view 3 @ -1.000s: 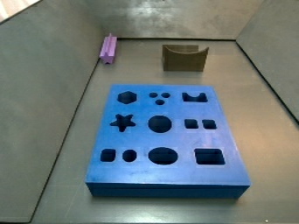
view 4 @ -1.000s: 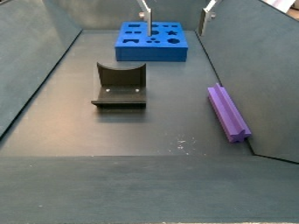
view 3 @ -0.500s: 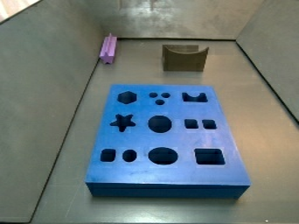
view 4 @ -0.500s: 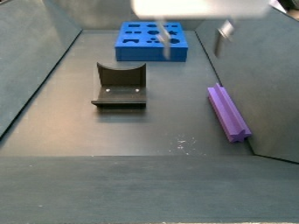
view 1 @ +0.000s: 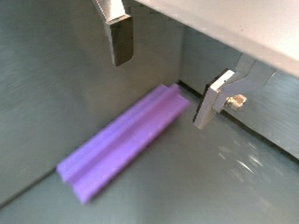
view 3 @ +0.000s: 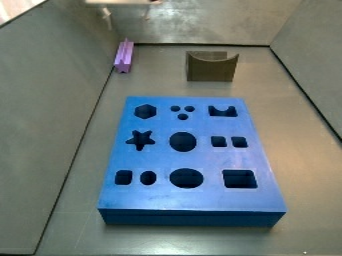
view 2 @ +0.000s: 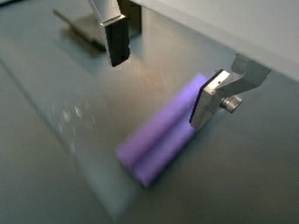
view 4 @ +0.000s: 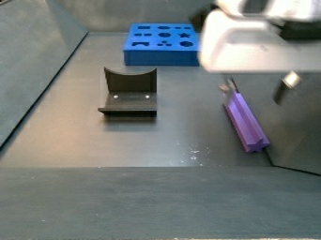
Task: Pick up the star object. Move up. Place the star object on the fixture. Regrasp the star object. Move to above the board. Insert the star object.
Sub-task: Pick up the star object.
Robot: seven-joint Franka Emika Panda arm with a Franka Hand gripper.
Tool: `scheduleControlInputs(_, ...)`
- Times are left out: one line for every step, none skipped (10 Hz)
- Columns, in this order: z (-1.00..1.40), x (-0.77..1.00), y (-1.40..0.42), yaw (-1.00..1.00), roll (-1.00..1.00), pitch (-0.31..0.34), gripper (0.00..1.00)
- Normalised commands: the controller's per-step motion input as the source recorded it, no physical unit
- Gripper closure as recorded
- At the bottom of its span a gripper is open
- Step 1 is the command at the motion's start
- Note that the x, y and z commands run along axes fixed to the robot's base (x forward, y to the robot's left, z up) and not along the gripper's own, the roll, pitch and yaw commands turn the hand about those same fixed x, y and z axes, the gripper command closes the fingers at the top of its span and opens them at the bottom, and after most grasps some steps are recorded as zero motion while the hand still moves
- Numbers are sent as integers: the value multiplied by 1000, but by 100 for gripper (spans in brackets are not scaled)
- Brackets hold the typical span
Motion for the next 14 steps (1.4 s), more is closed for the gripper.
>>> scheduleControlInputs(-757, -554, 194, 126, -73, -226, 0)
scheduleControlInputs(-646, -126, 0, 229, -114, -224, 0)
scheduleControlInputs(-611, 51, -49, 254, -141, -210, 0)
scheduleControlInputs(-654, 23, -54, 209, -133, -203, 0)
scheduleControlInputs(-726, 0, -31, 117, -94, -213, 0)
scheduleControlInputs(-717, 123, -37, 23, -109, -234, 0)
scheduleControlInputs(-789, 423, -46, -40, -130, -171, 0)
scheduleControlInputs(-814, 503, -14, -326, -113, -120, 0)
scheduleControlInputs(-857, 597, 0, -463, -76, -81, 0)
scheduleControlInputs(-854, 443, 0, -440, -71, -57, 0)
scheduleControlInputs(-849, 31, 117, -406, -99, -53, 0)
scheduleControlInputs(-851, -3, 174, -340, -129, -60, 0)
scheduleControlInputs(-837, 0, 200, -277, -139, -70, 0)
scheduleControlInputs(-811, 0, 203, -134, -166, -83, 0)
